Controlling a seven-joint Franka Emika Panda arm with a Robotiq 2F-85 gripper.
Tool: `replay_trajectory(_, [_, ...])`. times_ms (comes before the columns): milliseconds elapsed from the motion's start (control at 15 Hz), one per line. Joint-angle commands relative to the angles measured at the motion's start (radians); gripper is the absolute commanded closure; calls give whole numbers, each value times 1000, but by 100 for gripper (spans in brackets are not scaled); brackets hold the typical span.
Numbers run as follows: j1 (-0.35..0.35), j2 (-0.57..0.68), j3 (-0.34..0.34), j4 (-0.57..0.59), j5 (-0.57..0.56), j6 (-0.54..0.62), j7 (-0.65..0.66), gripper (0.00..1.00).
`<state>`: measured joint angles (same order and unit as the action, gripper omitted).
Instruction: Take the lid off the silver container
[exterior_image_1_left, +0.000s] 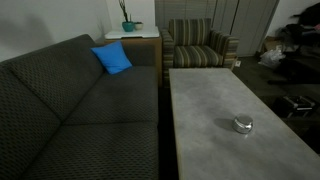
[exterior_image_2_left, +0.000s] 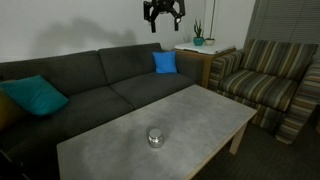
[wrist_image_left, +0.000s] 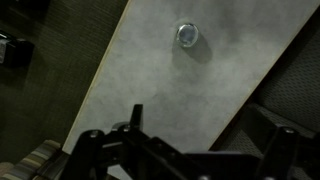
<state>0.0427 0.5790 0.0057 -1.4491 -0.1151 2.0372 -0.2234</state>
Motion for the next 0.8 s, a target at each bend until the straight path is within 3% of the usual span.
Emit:
replay_trajectory(0, [23, 59, -13, -42, -44, 146, 109, 0])
replay_trajectory(200, [17, 122, -5, -50, -34, 185, 137, 0])
replay_trajectory(733, [15, 118, 8, -14, -27, 150, 113, 0])
